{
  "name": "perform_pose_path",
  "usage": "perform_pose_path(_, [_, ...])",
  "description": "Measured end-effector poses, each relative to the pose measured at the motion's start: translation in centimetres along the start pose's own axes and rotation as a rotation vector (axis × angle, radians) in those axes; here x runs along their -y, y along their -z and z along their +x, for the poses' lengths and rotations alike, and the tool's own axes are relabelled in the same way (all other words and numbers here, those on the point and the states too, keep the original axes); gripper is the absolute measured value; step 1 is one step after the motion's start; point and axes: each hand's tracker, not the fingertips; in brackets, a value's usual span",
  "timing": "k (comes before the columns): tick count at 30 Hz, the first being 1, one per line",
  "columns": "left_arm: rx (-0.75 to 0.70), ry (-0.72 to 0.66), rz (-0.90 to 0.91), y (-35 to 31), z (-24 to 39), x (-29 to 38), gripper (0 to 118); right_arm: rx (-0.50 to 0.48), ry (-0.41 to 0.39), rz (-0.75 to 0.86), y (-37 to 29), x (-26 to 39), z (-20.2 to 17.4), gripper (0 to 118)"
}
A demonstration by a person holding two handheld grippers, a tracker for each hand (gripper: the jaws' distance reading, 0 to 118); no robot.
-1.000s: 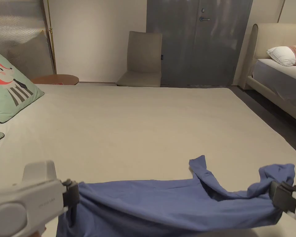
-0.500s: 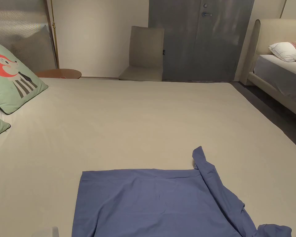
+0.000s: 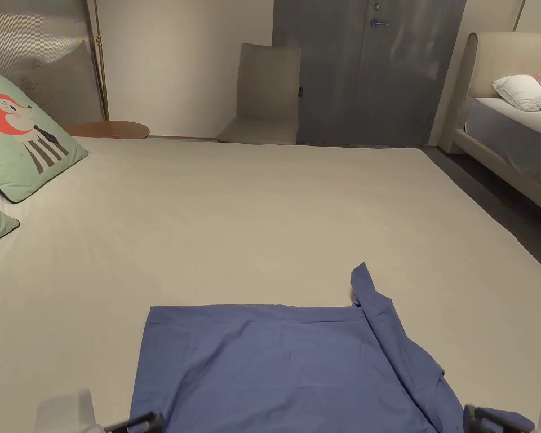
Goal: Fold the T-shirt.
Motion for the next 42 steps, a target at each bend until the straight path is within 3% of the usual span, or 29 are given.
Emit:
perform_pose_path(5, [0.005, 0.063, 0.269, -3.8, 2.6, -5.3, 108, -0.010, -0.011, 0.233, -2.5, -6.3, -2.2, 108])
perform_pose_path(7, [-0.012, 0.103, 0.354, -5.0, 3.5, -6.5, 100, -0.033, 0.004, 0.308, -2.9, -7.9, -3.0, 102])
perform_pose_path(9, [-0.036, 0.129, 0.426, -5.6, 4.3, -7.4, 52, -0.052, 0.008, 0.357, -3.3, -8.9, -3.9, 68])
perform_pose_path(11, [-0.064, 0.147, 0.444, -5.8, 4.8, -7.7, 1, -0.059, 0.013, 0.356, -3.1, -9.3, -4.5, 17])
perform_pose_path(12, [-0.060, 0.145, 0.445, -5.7, 4.8, -7.8, 1, -0.055, 0.016, 0.359, -2.9, -9.3, -4.9, 5])
perform_pose_path(13, [-0.056, 0.139, 0.447, -5.5, 4.8, -7.8, 1, -0.056, 0.017, 0.361, -2.8, -9.2, -5.1, 2])
perform_pose_path(21, [-0.011, 0.108, 0.287, -0.1, 3.1, -9.9, 1, -0.094, 0.000, 0.278, 0.6, -8.4, -5.7, 1])
perform_pose_path(24, [0.012, 0.078, 0.185, 4.2, 2.3, -11.9, 3, -0.087, -0.006, 0.253, 2.1, -8.5, -5.9, 1])
perform_pose_path(25, [0.006, 0.086, 0.152, 5.7, 2.1, -12.6, 9, -0.087, -0.007, 0.244, 2.7, -8.5, -5.9, 1])
perform_pose_path(28, [-0.024, 0.091, 0.041, 11.5, 1.6, -14.6, 97, -0.078, -0.003, 0.204, 4.8, -8.5, -6.0, 1])
perform_pose_path(29, [-0.005, 0.091, -0.002, 13.2, 1.5, -15.0, 111, -0.074, -0.004, 0.191, 5.5, -8.5, -6.0, 1])
perform_pose_path(30, [-0.044, 0.110, -0.005, 14.9, 1.4, -15.5, 106, -0.068, -0.007, 0.179, 6.3, -8.4, -6.1, 1])
perform_pose_path(35, [-0.087, 0.108, -0.156, 22.8, 1.1, -15.2, 104, -0.050, -0.001, 0.118, 9.7, -8.1, -6.0, 1])
perform_pose_path(39, [-0.107, 0.095, -0.244, 27.0, 0.8, -13.8, 85, -0.041, 0.000, 0.077, 12.0, -7.7, -5.9, 1])
perform_pose_path(42, [-0.136, 0.101, -0.255, 27.8, 0.9, -12.9, 81, -0.038, 0.005, 0.054, 13.2, -7.5, -5.8, 1])
